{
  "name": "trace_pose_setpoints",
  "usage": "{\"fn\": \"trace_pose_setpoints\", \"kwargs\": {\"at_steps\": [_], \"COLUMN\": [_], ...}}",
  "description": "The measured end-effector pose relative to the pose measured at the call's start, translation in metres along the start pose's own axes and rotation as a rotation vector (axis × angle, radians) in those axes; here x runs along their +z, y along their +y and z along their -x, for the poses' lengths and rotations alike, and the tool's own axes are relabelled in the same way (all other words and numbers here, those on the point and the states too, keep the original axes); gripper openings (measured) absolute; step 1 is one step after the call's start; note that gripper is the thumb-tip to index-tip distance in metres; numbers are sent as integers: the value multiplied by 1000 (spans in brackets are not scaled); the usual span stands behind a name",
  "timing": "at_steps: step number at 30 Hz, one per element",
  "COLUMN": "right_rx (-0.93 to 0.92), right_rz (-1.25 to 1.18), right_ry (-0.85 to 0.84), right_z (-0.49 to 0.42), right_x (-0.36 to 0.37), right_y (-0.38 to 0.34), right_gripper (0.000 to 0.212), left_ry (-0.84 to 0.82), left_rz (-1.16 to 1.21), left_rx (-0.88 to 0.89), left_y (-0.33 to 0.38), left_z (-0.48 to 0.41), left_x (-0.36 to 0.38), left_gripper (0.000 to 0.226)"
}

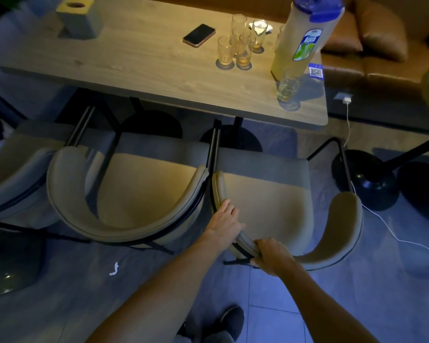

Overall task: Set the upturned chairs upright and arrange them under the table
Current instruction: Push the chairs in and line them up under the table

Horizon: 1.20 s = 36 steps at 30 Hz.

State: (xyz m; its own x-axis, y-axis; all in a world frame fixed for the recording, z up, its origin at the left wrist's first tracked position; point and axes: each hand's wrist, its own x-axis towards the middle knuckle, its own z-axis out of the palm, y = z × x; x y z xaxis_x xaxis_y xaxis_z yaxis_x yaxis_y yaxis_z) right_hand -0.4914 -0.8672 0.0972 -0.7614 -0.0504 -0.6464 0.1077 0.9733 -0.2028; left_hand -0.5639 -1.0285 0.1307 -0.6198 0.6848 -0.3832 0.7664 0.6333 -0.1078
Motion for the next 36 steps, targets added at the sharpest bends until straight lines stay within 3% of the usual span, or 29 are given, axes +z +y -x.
{"fn": "trace_pose_setpoints", "kwargs": {"at_steps": [20,32,36], "right_rx": [11,67,80], "right_rz": [38,-23,-65], "right_ry": [-53,64,82], "right_z": [-13,-10,-6], "right_x": [-9,5,7], "right_y": [-4,-3,-5], "right_gripper": [37,27,23], "left_ry": [-40,44,202], "left_rz": [67,145,228], "left_rx": [-12,10,3], "left_y": [16,11,12], "left_z": [-6,-4,1], "left_x": [1,7,29], "left_gripper": [38,37,45]}}
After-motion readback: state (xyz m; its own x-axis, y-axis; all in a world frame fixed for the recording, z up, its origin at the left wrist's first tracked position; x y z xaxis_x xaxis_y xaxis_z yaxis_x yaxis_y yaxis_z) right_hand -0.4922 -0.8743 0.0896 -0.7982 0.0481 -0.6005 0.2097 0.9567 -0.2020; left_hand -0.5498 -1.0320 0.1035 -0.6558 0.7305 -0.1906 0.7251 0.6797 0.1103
